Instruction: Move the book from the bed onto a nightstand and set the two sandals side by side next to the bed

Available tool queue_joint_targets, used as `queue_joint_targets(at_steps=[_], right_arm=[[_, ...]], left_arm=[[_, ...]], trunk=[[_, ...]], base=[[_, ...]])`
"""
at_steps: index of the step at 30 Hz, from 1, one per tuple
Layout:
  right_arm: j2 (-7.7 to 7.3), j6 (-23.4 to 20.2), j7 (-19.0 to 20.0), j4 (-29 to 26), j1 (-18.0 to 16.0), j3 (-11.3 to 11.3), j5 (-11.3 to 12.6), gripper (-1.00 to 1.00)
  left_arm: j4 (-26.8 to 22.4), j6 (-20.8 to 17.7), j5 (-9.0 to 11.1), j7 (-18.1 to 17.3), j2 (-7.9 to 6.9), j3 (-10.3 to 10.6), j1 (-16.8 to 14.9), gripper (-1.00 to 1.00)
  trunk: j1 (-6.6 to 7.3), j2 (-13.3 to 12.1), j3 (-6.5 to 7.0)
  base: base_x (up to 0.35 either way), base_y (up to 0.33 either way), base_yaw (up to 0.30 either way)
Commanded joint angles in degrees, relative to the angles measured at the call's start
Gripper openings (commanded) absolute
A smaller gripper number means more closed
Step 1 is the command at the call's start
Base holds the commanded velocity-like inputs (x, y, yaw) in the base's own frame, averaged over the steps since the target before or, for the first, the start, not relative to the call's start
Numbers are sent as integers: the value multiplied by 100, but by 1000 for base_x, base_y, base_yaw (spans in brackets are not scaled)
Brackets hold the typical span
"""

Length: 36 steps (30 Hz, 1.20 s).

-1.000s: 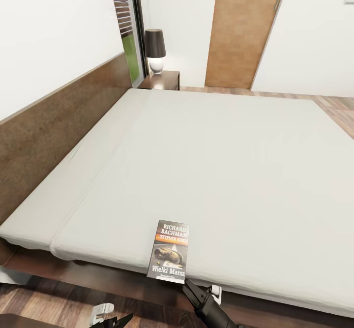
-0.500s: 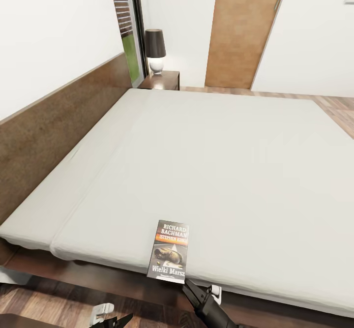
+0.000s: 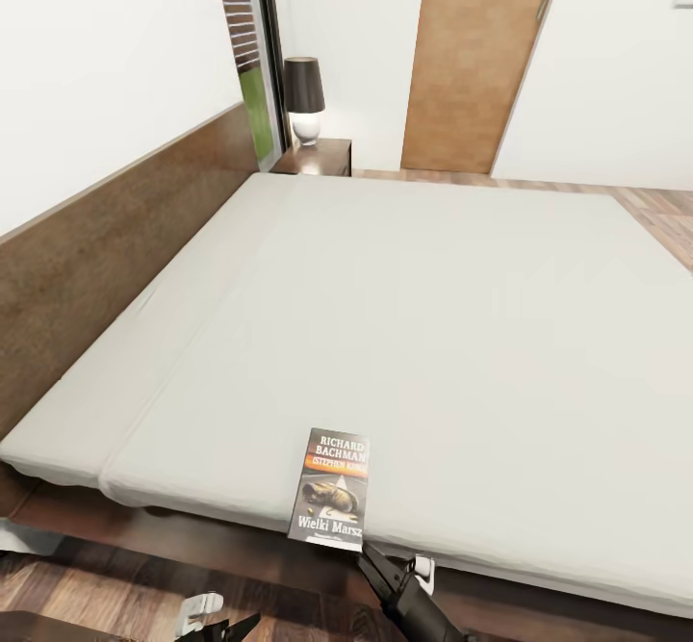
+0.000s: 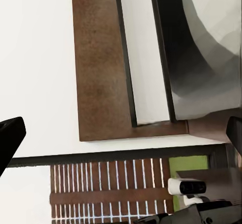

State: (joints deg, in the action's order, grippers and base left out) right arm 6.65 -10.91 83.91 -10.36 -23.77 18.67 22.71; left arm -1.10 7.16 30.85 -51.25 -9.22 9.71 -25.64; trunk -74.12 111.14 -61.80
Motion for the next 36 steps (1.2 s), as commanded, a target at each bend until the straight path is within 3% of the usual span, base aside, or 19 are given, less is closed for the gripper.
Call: queue_joint_targets(at_steps=[1,8,27,36], right_arm=[[-3,-60,12,-1,0,-30,50,100],[-4,-60,12,-1,1,-30,50,100],[-3,-58,12,10,2,-12,76,100],[-6,-59,12,25,3,-9,402,100]], left_arm=[[4,48,27,-10,-1,49,-3,100],[4,41,27,-8,-1,49,-3,100],[4,32,27,-7,-1,49,-3,100],[4,32,27,-7,-1,49,-3,100]], trunk=[[2,2,-4],[2,2,-4],[2,2,-4],[2,2,-4]], base=[[-259,0,0],[-153,0,0],[-6,0,0],[0,0,0]])
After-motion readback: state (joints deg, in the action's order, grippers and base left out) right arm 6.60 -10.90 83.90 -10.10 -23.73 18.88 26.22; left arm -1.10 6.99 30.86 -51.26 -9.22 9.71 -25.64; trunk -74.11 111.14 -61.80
